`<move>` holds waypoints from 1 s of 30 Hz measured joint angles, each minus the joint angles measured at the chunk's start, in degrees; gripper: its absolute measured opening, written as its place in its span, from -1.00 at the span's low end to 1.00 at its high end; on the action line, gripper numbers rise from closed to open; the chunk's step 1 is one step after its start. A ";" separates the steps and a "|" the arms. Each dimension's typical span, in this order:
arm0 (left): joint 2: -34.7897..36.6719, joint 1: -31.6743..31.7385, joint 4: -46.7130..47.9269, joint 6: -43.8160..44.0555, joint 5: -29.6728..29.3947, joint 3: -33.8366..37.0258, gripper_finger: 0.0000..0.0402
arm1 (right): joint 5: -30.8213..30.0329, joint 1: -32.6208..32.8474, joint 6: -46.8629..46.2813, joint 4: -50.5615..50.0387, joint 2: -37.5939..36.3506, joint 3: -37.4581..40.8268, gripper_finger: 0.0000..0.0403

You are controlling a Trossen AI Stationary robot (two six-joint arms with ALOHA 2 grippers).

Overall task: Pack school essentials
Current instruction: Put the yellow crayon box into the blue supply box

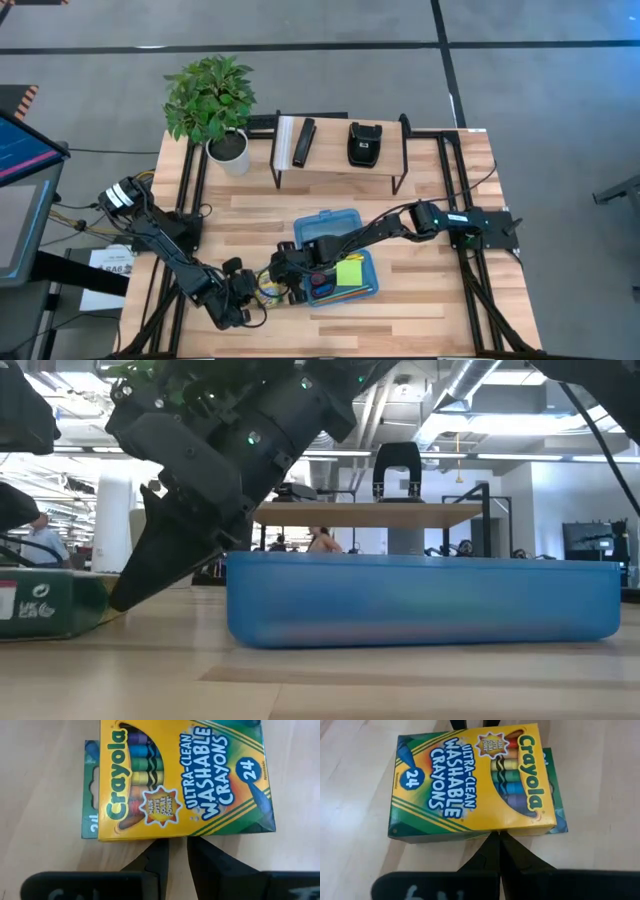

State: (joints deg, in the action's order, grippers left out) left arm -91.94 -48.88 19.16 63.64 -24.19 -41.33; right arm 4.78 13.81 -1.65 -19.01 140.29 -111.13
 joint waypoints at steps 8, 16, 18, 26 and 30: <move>0.00 0.00 2.19 -2.20 -0.53 -3.51 -0.70 | 0.13 0.13 0.10 -8.99 0.02 -6.59 -0.92; 0.02 1.06 3.80 -8.24 -3.32 -8.67 -0.70 | 0.06 0.99 0.22 -18.93 0.02 -10.78 -0.93; 0.02 1.96 3.73 -10.43 -3.58 -9.86 -0.70 | 0.06 1.27 0.22 -21.44 0.02 -11.53 -0.94; 0.13 4.77 3.14 -16.22 -4.17 -12.68 -0.70 | 0.13 2.31 0.20 -26.95 -0.58 -12.87 -0.96; 0.15 5.52 2.91 -17.47 -4.15 -13.08 -0.70 | 0.02 2.31 0.15 -28.84 -1.80 -12.87 -0.96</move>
State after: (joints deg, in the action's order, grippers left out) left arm -91.79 -43.36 22.07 46.17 -28.34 -54.41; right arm 4.80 16.12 -1.50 -47.85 138.49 -124.01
